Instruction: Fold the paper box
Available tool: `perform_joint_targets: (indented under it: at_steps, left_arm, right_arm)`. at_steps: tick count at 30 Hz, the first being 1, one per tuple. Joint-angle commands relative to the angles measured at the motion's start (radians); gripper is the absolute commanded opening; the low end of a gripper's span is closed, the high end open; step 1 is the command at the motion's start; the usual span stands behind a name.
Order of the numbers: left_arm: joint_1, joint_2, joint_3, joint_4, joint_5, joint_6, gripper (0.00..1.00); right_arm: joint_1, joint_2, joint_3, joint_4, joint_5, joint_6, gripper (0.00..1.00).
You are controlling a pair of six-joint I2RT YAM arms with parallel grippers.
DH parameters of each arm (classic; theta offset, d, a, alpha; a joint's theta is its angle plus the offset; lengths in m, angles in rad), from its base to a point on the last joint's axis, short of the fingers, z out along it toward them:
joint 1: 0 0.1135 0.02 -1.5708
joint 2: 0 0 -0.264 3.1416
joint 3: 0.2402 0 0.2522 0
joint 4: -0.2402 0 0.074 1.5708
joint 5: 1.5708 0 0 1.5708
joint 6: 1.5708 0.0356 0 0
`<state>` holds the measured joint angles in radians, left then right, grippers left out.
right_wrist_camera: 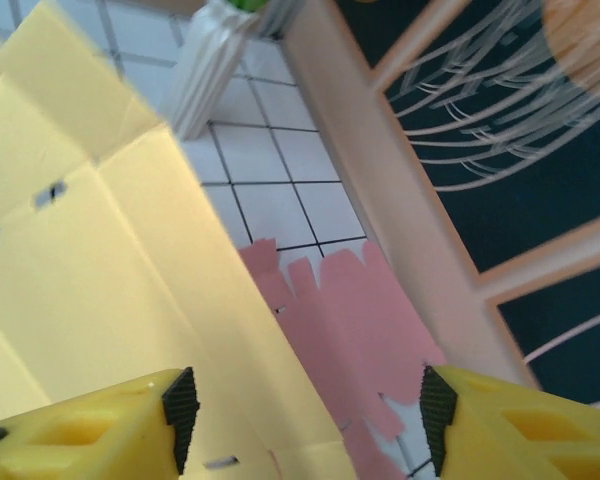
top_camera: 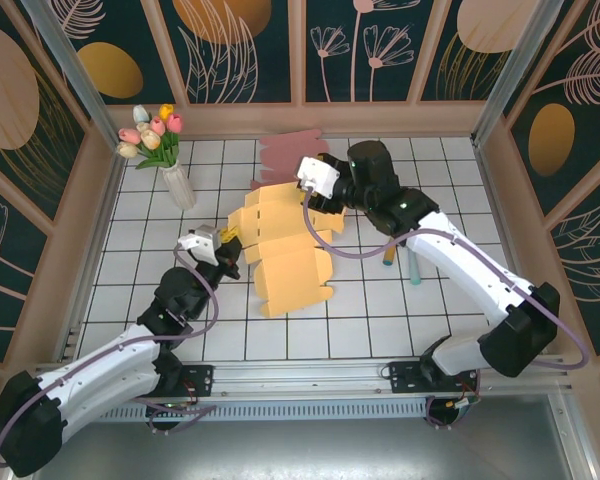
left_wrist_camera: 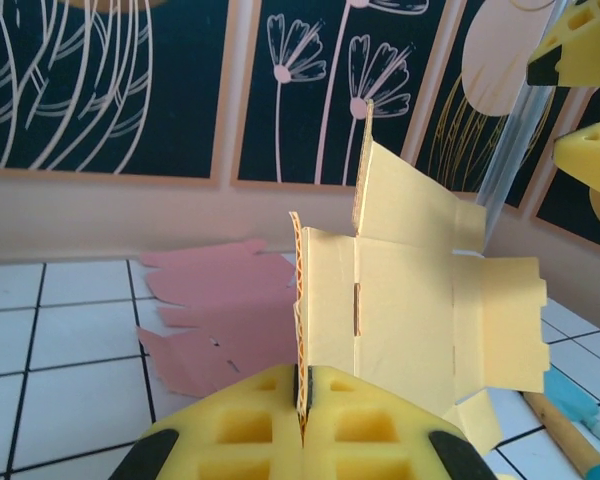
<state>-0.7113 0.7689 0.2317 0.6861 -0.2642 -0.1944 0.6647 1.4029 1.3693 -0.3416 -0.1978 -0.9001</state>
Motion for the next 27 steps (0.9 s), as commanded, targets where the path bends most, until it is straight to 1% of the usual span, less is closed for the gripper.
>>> perform_joint_targets:
  at_steps: [1,5,8,9,12,14,15,18,22,27]
  left_arm:
    - [0.004,-0.017,-0.03,0.108,-0.008,0.068,0.0]
    - [0.003,-0.028,-0.057,0.142,0.034,0.1,0.0]
    - [0.003,-0.036,-0.07,0.152,0.038,0.11,0.0]
    - [0.003,-0.036,-0.079,0.166,0.033,0.111,0.0]
    - [0.003,-0.035,-0.094,0.191,0.049,0.12,0.0]
    - [0.003,-0.035,-0.095,0.191,0.076,0.121,0.0]
    - [0.003,-0.033,-0.095,0.193,0.086,0.119,0.0]
    - [0.003,-0.029,-0.093,0.189,0.087,0.118,0.0]
    - [0.003,-0.035,-0.095,0.191,0.1,0.116,0.0]
    - [0.003,-0.04,-0.093,0.181,0.115,0.111,0.0]
  right_arm:
    - [-0.024,0.05,0.106,-0.217,-0.09,-0.251,0.62]
    - [-0.055,0.113,0.163,-0.297,-0.049,-0.34,0.61]
    - [-0.061,0.159,0.2,-0.339,-0.04,-0.365,0.53]
    - [-0.06,0.18,0.222,-0.356,-0.042,-0.366,0.49]
    - [-0.052,0.23,0.279,-0.397,-0.058,-0.367,0.43]
    - [-0.043,0.255,0.31,-0.415,-0.06,-0.37,0.43]
    - [-0.037,0.267,0.326,-0.428,-0.056,-0.371,0.4]
    - [-0.032,0.304,0.378,-0.49,-0.049,-0.368,0.38]
    - [-0.032,0.34,0.436,-0.579,-0.04,-0.361,0.38]
    - [-0.029,0.356,0.457,-0.646,-0.056,-0.353,0.37]
